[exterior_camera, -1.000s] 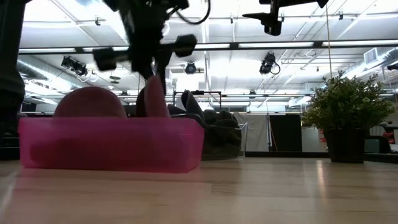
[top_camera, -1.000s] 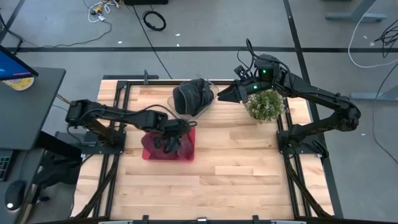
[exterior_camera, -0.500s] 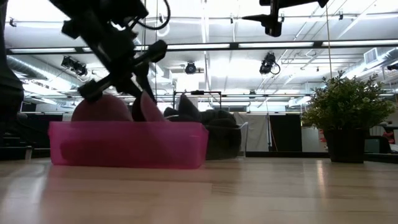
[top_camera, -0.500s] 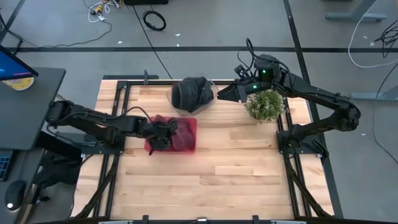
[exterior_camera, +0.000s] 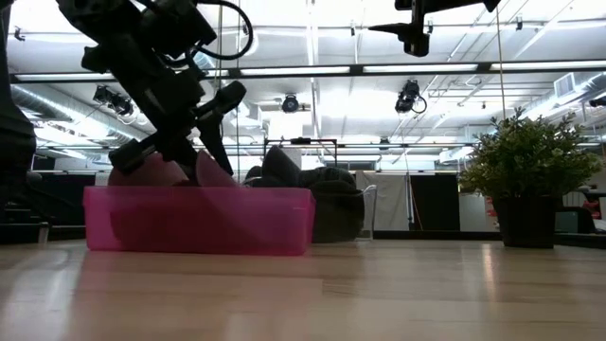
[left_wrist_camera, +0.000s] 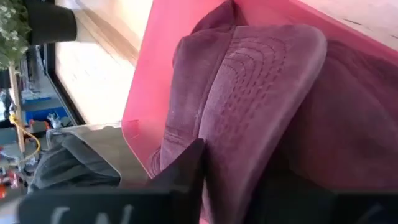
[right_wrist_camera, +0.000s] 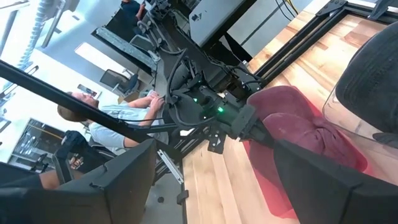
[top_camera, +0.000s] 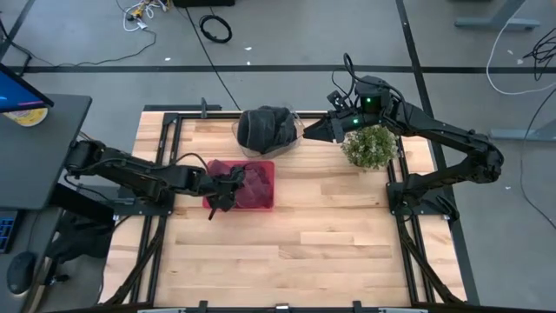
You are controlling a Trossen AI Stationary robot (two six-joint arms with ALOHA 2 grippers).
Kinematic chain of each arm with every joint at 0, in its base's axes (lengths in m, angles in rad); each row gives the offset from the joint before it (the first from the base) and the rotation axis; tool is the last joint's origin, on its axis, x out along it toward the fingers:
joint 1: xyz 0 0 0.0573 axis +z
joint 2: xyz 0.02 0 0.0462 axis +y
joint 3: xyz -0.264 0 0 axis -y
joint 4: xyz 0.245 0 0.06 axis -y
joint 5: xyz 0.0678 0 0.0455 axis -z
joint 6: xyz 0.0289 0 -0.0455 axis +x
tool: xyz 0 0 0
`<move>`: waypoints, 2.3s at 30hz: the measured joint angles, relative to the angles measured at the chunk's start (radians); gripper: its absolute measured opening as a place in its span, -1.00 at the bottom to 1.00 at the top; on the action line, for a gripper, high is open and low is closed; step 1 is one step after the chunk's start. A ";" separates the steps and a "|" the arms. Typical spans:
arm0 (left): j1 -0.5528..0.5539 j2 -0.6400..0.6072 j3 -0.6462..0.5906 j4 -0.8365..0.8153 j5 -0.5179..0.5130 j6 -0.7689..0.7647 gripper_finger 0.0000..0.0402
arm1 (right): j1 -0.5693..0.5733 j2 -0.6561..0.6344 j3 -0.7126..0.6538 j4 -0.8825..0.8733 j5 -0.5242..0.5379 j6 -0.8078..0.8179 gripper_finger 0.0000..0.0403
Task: Pick & Place hat
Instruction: Put the red cap into the red bin, then return to Home Position
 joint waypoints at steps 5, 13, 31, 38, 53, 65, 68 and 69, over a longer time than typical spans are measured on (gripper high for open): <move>-0.014 0.001 0.026 -0.028 -0.075 -0.081 -0.34 | 0.000 0.000 0.000 0.000 0.000 0.000 0.61; -0.029 0.001 0.144 -0.119 -0.167 -0.162 0.06 | 0.000 0.000 0.000 0.000 -0.007 -0.004 0.61; -0.029 0.000 0.581 -0.738 -0.227 -0.582 0.15 | 0.000 0.001 0.000 -0.044 -0.040 -0.053 0.61; -0.002 -0.001 0.755 -0.680 -0.231 -1.019 0.08 | 0.000 0.001 0.000 -0.255 -0.046 -0.010 0.61; 0.002 0.009 0.776 -0.636 -0.079 -1.153 -0.84 | 0.087 0.001 0.000 -0.489 -0.064 -0.241 -0.83; 0.002 -0.046 0.575 -0.152 0.005 -1.127 -0.99 | 0.100 0.001 0.000 -0.655 0.072 -0.360 -0.97; 0.002 -0.076 0.454 0.021 0.009 -1.155 -0.99 | 0.100 0.001 0.000 -0.663 0.107 -0.367 -0.94; 0.002 -0.099 0.409 0.061 0.008 -1.167 -0.99 | 0.100 0.000 0.000 -0.665 0.114 -0.367 -0.94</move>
